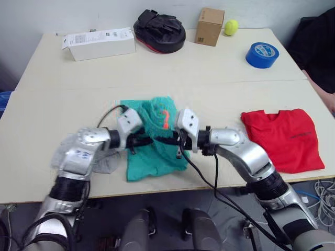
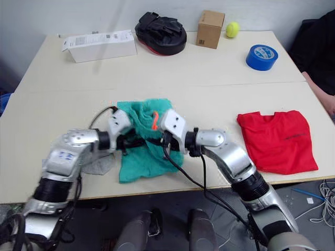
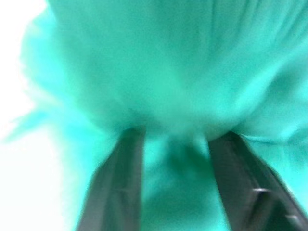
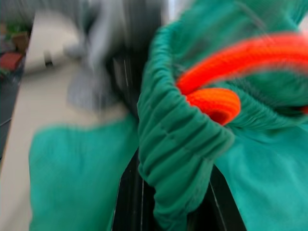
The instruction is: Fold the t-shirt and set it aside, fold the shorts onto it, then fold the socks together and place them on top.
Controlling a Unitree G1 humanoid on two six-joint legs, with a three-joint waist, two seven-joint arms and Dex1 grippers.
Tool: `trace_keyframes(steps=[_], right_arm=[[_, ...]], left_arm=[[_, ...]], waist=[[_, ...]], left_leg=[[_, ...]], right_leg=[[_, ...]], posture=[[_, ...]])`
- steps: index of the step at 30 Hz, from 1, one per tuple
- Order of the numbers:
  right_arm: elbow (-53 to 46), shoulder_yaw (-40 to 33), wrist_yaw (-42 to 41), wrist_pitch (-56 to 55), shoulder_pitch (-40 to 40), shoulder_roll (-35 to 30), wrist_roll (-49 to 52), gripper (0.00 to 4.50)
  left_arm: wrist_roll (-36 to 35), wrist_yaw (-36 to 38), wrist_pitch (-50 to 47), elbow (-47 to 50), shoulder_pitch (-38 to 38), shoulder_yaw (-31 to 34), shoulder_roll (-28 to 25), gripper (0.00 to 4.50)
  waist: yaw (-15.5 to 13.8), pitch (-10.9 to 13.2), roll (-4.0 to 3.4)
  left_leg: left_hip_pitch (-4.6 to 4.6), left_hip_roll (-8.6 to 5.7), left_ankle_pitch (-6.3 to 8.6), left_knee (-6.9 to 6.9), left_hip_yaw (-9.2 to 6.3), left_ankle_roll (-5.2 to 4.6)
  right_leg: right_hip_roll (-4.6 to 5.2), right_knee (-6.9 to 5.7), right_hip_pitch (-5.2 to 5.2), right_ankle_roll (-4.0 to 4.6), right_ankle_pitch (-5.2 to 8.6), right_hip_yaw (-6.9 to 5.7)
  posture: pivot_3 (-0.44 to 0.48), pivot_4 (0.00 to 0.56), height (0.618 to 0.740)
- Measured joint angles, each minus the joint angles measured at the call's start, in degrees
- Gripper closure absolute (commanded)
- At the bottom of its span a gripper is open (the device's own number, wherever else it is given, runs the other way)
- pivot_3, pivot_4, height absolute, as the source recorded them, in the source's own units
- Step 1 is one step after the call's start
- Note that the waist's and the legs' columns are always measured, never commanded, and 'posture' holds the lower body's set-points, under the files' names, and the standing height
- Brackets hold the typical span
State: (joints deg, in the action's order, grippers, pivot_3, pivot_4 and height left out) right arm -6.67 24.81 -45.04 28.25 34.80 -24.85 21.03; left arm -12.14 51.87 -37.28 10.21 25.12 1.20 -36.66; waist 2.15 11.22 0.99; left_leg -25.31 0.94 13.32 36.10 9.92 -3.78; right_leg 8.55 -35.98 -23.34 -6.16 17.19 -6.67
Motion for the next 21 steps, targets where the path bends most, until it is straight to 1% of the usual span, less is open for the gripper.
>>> trace_keyframes(steps=[2, 3, 5, 8, 11, 14, 18, 21], right_arm=[[1.2, 0.2, -1.2, -1.4, 0.9, 1.0, -1.7, 4.5], [1.8, 0.3, -1.9, -2.3, 1.5, 1.3, -2.5, 4.22], [3.0, 1.0, -3.5, -4.0, 2.3, 1.9, -4.4, 3.65], [4.6, 1.7, -6.9, -4.7, 2.4, 3.4, -5.0, 2.67], [3.3, 1.2, -11.1, -3.0, 2.4, 4.8, -1.1, 1.55], [2.0, -1.2, -14.1, -0.2, 2.8, 5.0, 3.0, 0.49], [1.9, -6.4, -16.2, 4.7, 4.6, 2.5, 7.3, 0.49], [1.1, -11.5, -16.9, 8.7, 5.2, -0.5, 10.7, 0.49]], left_arm=[[-3.5, 1.6, -2.7, 4.0, -2.9, 3.4, -3.0, 0.8], [-5.1, 2.4, -3.9, 5.7, -4.4, 5.0, -4.5, 0.44], [-7.7, 3.2, -5.9, 7.8, -7.0, 7.8, -6.9, 0.43], [-8.8, 2.8, -6.7, 8.6, -9.4, 10.9, -9.7, 0.43], [-8.9, 1.3, -6.3, 8.4, -9.7, 11.9, -10.2, 0.43], [-9.0, 0.3, -5.9, 6.8, -8.5, 11.7, -10.2, 0.43], [-10.3, 0.2, -6.0, 6.4, -3.2, 10.3, -9.8, 0.43], [-13.8, 0.2, -8.1, 6.3, 2.0, 9.6, -8.2, 0.43]], waist=[[0.0, 0.0, 0.0], [0.1, 0.0, 0.0], [0.0, 0.0, 0.0], [-0.4, 0.0, 0.0], [-0.6, 0.0, -0.01], [-0.6, 0.0, -0.01], [-0.7, 0.0, -0.01], [-0.6, 0.0, 0.0]], left_leg=[[0.01, 0.0, 0.0, -0.02, 0.02, 0.0], [0.01, 0.01, 0.0, -0.02, 0.03, 0.02], [0.02, 0.01, -0.01, -0.03, 0.03, 0.06], [0.01, 0.0, -0.03, -0.05, 0.03, 0.13], [0.01, -0.02, -0.02, -0.1, 0.03, 0.14], [0.0, -0.03, -0.02, -0.16, 0.04, 0.18], [-0.02, -0.03, -0.03, -0.21, 0.05, 0.2], [-0.02, -0.04, -0.02, -0.23, 0.05, 0.2]], right_leg=[[-0.02, -0.01, -0.01, 0.0, 0.0, 0.0], [-0.04, 0.0, -0.02, 0.0, 0.0, 0.0], [-0.06, 0.0, -0.03, 0.0, 0.0, 0.0], [-0.05, 0.0, -0.07, 0.02, 0.01, 0.03], [-0.01, 0.02, -0.1, 0.03, -0.01, 0.08], [-0.02, 0.02, -0.18, 0.05, -0.02, 0.13], [0.0, 0.05, -0.21, 0.08, -0.03, 0.12], [0.0, 0.08, -0.2, 0.08, -0.04, 0.12]], posture=[[0.0, 0.15, 0.74], [0.0, 0.15, 0.74], [0.0, 0.15, 0.74], [0.0, 0.15, 0.74], [0.0, 0.15, 0.74], [0.0, 0.15, 0.74], [0.0, 0.15, 0.74], [0.0, 0.15, 0.74]])
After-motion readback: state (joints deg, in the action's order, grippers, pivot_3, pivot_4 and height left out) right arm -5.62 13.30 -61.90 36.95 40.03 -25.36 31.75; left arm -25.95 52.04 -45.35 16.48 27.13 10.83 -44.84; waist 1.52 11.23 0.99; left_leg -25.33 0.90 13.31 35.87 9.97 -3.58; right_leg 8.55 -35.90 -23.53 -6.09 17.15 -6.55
